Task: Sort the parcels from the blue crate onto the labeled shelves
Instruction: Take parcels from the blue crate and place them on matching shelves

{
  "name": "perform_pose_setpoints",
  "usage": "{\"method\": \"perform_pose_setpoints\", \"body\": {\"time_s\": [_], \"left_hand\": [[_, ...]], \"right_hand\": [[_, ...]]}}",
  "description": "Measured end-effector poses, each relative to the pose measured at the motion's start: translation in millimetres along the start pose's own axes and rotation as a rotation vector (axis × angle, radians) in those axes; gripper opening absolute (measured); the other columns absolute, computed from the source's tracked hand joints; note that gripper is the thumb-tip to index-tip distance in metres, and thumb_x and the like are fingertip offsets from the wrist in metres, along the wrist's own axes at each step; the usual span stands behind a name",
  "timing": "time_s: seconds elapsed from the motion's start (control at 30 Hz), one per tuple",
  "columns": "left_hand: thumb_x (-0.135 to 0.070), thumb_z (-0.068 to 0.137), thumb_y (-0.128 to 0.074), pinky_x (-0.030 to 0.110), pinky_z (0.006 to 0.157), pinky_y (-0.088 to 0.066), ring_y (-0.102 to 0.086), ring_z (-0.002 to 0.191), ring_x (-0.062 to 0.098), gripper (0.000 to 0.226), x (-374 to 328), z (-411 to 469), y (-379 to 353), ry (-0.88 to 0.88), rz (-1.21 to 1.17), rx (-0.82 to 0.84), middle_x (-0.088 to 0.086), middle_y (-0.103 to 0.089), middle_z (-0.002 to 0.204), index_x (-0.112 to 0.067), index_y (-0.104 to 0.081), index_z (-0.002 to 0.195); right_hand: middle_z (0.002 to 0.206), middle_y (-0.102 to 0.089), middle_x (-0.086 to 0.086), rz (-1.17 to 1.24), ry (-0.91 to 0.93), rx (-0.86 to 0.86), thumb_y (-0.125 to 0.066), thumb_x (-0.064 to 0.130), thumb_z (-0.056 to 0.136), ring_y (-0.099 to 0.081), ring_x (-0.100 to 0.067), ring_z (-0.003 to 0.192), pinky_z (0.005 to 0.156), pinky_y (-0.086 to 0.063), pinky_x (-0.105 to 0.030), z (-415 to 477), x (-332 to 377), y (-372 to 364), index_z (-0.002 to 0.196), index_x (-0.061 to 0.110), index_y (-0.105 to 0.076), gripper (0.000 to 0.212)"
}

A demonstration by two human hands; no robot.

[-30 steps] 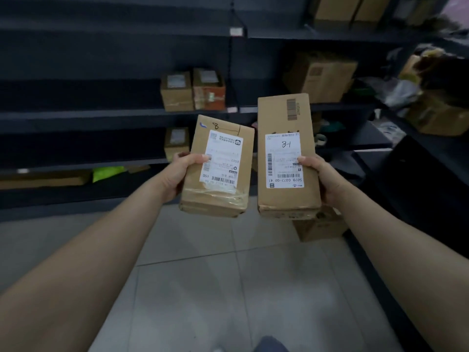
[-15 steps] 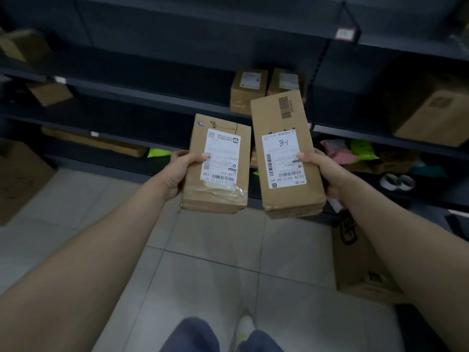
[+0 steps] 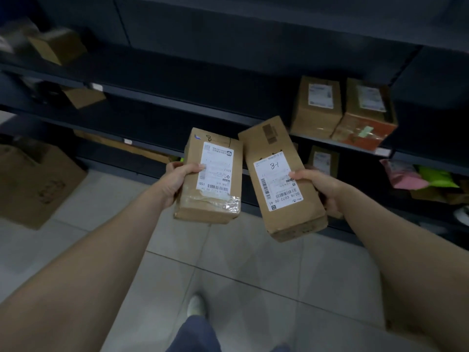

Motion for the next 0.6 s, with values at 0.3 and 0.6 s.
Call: {"method": "perform_pose_setpoints", "body": {"time_s": [0.3, 0.6], "left_hand": [[-0.034, 0.067, -0.082, 0.043, 0.069, -0.059, -0.068, 0.091, 0.033, 0.097, -33.7, 102.7, 57.0, 0.101, 0.132, 0.038, 0.016, -0.064, 0.110, -0.019, -0.019, 0.139], [-0.035, 0.056, -0.083, 0.054, 0.089, -0.053, -0.063, 0.104, 0.036, 0.097, -36.5, 203.9, 74.0, 0.099, 0.149, 0.078, 0.020, -0.061, 0.121, -0.001, -0.039, 0.136]], "right_hand": [[0.099, -0.076, -0.007, 0.062, -0.133, 0.056, -0.078, 0.035, 0.074, -0.073, -0.024, 0.087, 0.069, -0.057, -0.035, 90.2, 21.7, -72.1, 0.115, 0.018, -0.063, 0.047], [0.075, -0.076, -0.004, 0.038, -0.240, 0.084, -0.074, 0.034, 0.078, -0.073, -0.019, 0.062, 0.048, -0.055, -0.028, 198.7, 44.3, -91.3, 0.100, 0.017, -0.065, 0.029]]}}
Point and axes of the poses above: each hand's wrist, its own z-axis towards the middle knuckle, its own y-axis out of the back of the hand, x = y × z, the point moved 4 cm from there along z, towards the middle knuckle
